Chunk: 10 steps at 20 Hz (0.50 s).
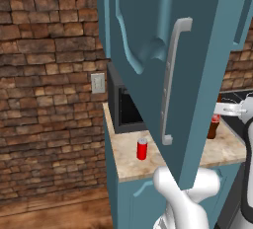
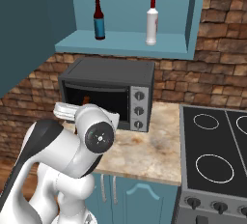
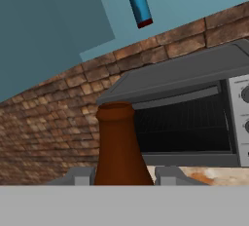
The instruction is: Sort all alcoholic drinks to one cabinet, and non-alcoholic drinks to the other.
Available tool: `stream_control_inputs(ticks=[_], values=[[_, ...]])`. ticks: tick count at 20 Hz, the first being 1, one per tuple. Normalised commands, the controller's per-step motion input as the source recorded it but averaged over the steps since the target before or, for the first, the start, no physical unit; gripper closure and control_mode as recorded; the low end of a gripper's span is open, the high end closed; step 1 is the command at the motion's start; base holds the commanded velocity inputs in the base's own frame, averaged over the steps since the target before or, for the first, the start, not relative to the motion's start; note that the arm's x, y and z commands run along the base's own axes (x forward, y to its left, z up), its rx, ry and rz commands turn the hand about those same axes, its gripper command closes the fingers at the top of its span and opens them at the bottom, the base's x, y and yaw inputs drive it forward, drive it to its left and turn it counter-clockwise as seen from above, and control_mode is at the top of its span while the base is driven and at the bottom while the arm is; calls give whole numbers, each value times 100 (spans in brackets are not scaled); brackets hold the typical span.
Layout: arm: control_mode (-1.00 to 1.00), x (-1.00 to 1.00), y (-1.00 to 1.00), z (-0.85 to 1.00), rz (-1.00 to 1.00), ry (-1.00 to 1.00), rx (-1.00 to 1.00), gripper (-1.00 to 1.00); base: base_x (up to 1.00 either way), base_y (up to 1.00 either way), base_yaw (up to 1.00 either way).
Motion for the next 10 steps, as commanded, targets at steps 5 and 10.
stream_control_inputs(ticks=[5, 10], values=[[-100, -1, 11, 0, -9, 0, 0, 100, 0, 0, 0], [100, 0, 1, 0, -5, 0, 0, 100, -8, 0, -2]])
